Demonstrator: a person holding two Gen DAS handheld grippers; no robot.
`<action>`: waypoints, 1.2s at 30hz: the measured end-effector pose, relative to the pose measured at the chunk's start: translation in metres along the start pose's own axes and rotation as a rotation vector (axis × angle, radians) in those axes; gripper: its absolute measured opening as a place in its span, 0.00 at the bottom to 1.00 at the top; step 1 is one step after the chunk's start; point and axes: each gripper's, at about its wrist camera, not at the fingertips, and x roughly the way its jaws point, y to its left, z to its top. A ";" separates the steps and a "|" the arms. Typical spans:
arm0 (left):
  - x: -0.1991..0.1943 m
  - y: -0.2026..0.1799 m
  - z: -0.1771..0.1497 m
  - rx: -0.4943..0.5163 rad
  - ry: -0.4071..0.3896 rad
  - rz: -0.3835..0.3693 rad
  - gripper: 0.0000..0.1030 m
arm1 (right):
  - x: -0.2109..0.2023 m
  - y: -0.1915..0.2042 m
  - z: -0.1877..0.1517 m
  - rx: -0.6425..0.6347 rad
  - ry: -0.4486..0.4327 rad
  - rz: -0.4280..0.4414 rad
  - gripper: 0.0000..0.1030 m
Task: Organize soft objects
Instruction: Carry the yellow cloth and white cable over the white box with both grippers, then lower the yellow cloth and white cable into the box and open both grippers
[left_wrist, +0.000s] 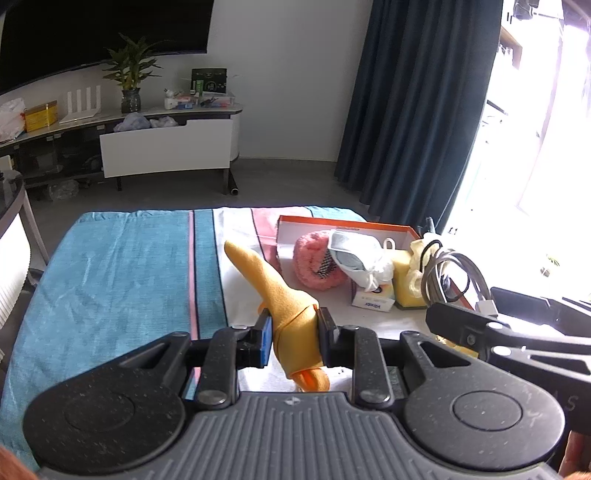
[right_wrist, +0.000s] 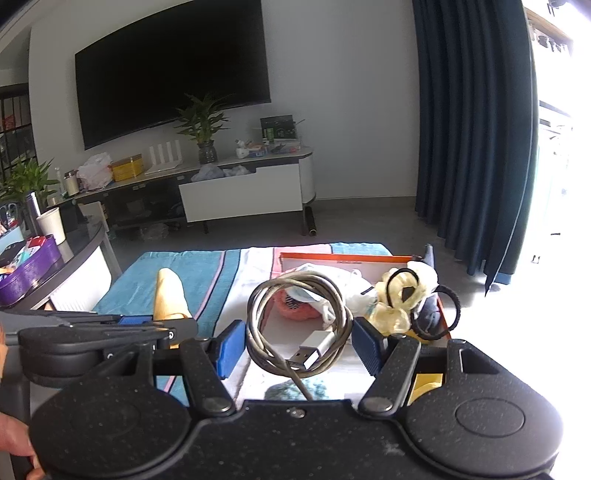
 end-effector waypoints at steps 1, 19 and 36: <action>0.001 -0.001 0.001 0.001 0.001 -0.006 0.26 | 0.000 -0.002 0.000 0.003 -0.001 -0.004 0.74; 0.028 -0.032 0.004 0.049 0.032 -0.080 0.26 | 0.001 -0.038 -0.001 0.047 0.011 -0.089 0.74; 0.045 -0.057 0.008 0.084 0.046 -0.134 0.26 | 0.009 -0.062 -0.005 0.085 0.024 -0.137 0.74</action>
